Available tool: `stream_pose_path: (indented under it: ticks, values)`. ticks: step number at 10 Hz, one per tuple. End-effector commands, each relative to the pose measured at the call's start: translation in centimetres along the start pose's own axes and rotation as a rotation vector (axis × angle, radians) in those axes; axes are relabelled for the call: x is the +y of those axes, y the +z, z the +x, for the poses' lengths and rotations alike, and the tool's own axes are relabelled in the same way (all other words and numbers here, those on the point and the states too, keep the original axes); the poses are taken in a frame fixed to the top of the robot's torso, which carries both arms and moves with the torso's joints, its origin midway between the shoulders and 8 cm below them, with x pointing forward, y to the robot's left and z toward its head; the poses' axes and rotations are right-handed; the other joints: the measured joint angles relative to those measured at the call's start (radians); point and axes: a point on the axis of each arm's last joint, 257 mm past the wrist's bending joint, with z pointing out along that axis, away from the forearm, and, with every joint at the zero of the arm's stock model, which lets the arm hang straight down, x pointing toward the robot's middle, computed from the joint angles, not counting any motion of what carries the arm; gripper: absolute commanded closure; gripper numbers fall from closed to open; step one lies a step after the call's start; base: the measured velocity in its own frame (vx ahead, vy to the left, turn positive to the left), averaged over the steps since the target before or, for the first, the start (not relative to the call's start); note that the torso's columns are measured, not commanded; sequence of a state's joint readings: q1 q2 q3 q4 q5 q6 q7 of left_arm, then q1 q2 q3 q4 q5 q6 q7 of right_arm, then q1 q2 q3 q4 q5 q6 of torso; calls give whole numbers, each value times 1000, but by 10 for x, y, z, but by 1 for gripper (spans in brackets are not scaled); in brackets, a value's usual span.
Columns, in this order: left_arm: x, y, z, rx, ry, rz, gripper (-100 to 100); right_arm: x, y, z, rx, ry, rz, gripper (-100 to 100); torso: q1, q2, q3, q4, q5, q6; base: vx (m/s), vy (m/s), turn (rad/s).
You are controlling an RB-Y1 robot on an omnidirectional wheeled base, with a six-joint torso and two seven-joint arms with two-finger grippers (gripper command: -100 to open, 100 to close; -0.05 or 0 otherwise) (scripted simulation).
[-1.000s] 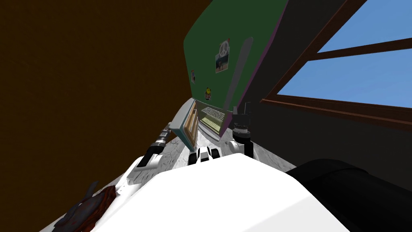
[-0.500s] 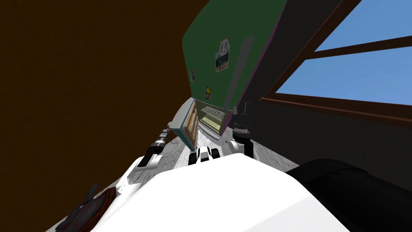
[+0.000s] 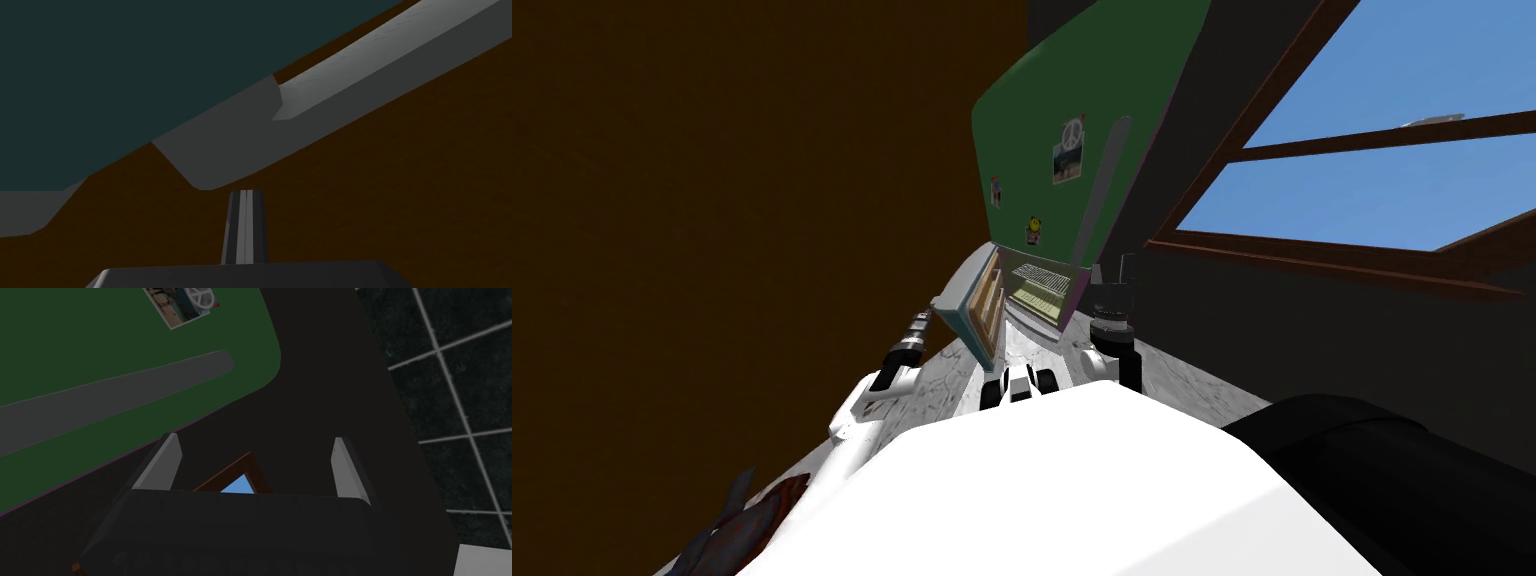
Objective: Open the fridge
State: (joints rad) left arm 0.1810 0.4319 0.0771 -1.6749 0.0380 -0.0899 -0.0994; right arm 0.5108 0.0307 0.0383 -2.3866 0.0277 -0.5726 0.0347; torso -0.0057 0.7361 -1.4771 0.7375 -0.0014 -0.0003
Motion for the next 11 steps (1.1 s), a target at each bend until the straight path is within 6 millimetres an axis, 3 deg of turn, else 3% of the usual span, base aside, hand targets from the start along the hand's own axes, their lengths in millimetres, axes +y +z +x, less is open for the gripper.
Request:
stream_pose_path:
  ticks: [1,3,8,9,11]
  values:
    - [0,18,-10,-47,17,1,100,0,0,0,0,0,0,0,-3,-2,-1,0,-1,0,-99,143,-230]
    - [1,34,-10,-50,11,-2,100,0,0,0,0,0,0,0,11,4,3,2,3,1,-94,140,-72]
    - [2,68,-17,-116,23,-12,100,0,0,0,0,0,0,0,-3,-2,-1,-1,-1,1,-77,121,-110]
    - [1,74,-16,-114,19,-11,100,0,0,0,0,0,0,0,3,0,0,1,0,8,-148,159,-172]
    - [3,86,-12,-110,10,-21,100,0,0,0,0,0,0,0,4,-2,-2,0,1,2,-40,80,6]
